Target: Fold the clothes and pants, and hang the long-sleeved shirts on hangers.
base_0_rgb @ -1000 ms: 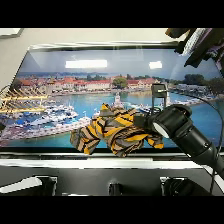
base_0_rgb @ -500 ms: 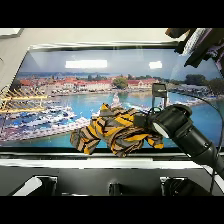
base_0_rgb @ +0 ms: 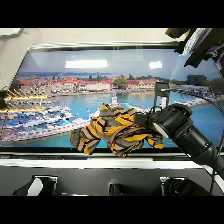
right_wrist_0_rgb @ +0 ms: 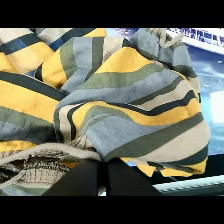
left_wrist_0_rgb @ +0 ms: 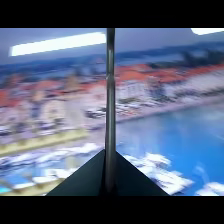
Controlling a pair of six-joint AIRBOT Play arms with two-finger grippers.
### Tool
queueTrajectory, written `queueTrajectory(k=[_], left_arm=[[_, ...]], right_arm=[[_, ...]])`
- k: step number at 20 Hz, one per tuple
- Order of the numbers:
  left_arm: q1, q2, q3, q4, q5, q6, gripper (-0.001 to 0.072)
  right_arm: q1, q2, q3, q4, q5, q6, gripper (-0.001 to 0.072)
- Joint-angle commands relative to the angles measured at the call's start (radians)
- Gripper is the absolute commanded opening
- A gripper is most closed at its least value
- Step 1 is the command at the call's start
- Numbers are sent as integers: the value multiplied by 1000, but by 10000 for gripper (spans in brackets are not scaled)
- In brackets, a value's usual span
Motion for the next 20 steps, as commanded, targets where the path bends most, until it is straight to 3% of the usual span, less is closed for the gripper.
queueTrajectory(k=[1, 9, 10, 12, 20], left_arm=[[-148, 164, -142, -12, -172, 33, 14], [-387, 430, -323, -8, -507, -4, 15], [-400, 447, -329, -9, -541, -40, 15], [-420, 480, -331, -9, -563, -78, 16], [-432, 516, -334, 23, -582, -79, 17]], right_arm=[[0, -1, 0, -8, 1, 23, 28], [0, -1, 0, -23, 3, 53, 28], [0, -1, 0, -28, 3, 64, 28], [0, -1, 0, -31, 4, 80, 28], [0, -5, -1, -94, 60, 139, 28]])
